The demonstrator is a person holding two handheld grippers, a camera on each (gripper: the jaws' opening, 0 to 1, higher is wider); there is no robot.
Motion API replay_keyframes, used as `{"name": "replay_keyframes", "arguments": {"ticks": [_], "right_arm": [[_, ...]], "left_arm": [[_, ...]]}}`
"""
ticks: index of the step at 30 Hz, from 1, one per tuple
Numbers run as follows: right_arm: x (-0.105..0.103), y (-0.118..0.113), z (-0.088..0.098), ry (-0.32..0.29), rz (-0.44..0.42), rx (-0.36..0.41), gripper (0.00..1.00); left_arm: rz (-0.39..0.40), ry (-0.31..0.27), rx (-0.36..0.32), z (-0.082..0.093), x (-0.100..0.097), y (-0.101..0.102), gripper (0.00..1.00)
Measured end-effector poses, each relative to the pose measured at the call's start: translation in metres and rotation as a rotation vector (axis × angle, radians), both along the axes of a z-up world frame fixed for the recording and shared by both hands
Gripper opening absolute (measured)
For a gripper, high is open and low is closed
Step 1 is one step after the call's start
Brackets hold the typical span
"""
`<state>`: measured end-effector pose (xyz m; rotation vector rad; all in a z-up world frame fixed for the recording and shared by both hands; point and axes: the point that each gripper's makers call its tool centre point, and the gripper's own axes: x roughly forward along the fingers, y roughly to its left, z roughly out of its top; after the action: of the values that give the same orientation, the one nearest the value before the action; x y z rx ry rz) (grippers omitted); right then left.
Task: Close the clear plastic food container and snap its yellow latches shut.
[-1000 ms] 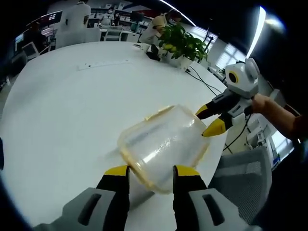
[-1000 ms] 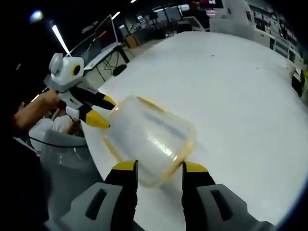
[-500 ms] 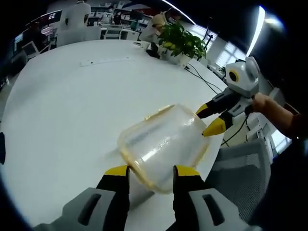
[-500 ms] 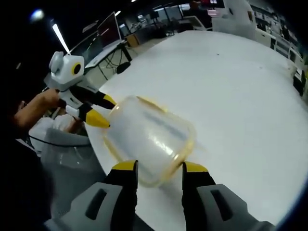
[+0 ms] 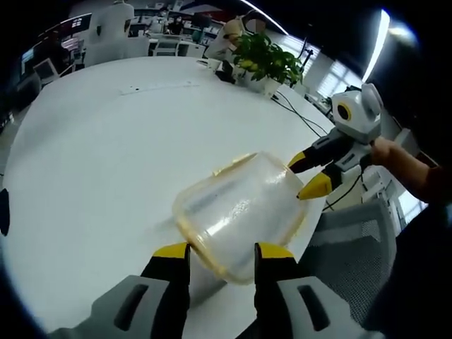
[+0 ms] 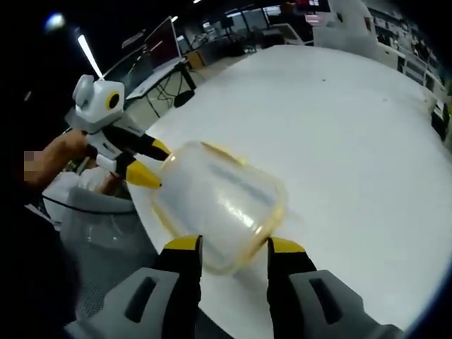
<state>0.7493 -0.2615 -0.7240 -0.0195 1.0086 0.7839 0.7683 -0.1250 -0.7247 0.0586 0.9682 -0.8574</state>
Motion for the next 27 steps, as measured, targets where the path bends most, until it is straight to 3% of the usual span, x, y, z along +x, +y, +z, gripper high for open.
{"name": "replay_keyframes", "arguments": {"ticks": [13, 27], "right_arm": [[-0.001, -0.001, 0.000, 0.001, 0.023, 0.007, 0.33], [0.016, 0.001, 0.024, -0.121, 0.106, -0.003, 0.30]], "left_arm": [[0.009, 0.008, -0.009, 0.001, 0.000, 0.001, 0.30], [-0.012, -0.057, 0.000, 0.017, 0.006, 0.001, 0.30]]}}
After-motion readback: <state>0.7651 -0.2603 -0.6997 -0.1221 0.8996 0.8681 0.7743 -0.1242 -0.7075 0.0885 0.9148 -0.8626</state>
